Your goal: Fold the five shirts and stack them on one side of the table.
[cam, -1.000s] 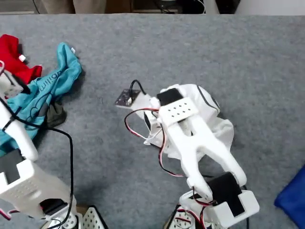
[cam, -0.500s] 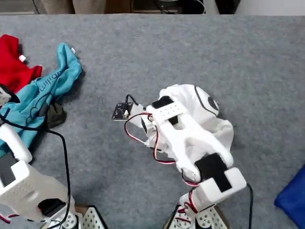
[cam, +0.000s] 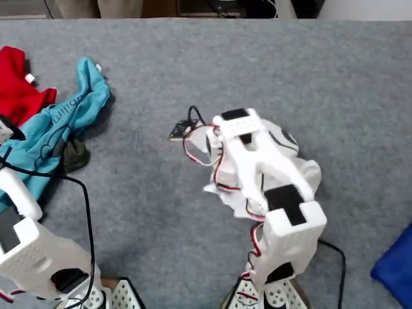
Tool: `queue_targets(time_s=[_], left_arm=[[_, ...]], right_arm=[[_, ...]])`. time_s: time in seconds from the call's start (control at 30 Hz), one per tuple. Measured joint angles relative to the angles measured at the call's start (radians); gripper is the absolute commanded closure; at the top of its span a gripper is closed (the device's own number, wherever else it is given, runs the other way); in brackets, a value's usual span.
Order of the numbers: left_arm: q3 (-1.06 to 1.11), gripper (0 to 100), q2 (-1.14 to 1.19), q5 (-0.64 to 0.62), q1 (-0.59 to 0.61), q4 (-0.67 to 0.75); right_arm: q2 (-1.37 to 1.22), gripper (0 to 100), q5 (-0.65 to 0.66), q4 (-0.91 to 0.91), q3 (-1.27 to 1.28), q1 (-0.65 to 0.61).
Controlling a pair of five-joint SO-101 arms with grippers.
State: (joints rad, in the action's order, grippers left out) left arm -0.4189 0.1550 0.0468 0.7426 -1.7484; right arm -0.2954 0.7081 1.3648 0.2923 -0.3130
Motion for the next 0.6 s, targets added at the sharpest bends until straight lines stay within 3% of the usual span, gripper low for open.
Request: queue_targets(time_s=[0.23, 0.43, 0.6], left_arm=[[0.000, 76, 0.000, 0.000, 0.000, 0.000], [0.000, 76, 0.000, 0.000, 0.000, 0.000], [0.002, 76, 0.000, 0.000, 0.000, 0.000]], right_arm=[[0.000, 99.3, 0.000, 0.371, -0.359, 0.020], [0.132, 99.3, -0.002, 0.399, -0.631, 0.005], [0.281, 99.3, 0.003, 0.399, -0.832, -0.109]])
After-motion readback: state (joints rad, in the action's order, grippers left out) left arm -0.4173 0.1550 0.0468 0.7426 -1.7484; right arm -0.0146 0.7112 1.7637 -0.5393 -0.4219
